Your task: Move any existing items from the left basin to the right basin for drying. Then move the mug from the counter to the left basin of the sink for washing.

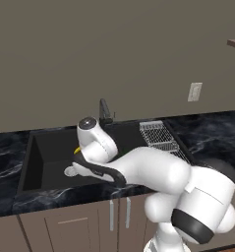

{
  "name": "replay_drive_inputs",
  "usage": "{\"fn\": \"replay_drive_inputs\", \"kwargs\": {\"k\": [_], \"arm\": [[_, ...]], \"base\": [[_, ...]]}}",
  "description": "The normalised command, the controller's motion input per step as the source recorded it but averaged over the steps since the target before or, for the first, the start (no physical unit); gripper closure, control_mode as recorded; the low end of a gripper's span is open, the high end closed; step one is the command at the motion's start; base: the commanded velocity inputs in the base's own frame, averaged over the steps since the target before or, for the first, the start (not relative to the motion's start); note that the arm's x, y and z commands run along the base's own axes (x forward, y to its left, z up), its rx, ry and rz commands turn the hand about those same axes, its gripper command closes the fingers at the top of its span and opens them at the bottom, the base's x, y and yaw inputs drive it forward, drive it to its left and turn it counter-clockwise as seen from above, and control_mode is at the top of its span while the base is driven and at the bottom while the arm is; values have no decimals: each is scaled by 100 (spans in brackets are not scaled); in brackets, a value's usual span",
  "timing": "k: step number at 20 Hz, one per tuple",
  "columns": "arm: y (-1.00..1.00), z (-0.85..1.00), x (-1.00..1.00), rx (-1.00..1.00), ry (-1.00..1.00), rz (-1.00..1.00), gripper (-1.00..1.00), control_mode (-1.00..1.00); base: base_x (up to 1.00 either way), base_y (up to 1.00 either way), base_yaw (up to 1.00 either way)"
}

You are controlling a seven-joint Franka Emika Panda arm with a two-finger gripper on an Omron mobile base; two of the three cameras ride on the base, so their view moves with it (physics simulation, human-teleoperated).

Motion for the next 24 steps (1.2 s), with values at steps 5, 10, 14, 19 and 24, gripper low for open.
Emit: {"fn": "replay_drive_inputs", "kwargs": {"k": [5, 10, 14, 19, 24], "arm": [[10, -23, 22, 0, 2, 0, 100, -100], [3, -20, 16, 2, 0, 0, 100, -100], [0, -17, 11, 4, 0, 0, 100, -100], [0, -18, 4, 8, 0, 0, 100, -100], [0, -14, 0, 7, 0, 0, 100, -100]], "base": [[0, 0, 0], [0, 0, 0], [0, 0, 0], [0, 0, 0], [0, 0, 0]]}}
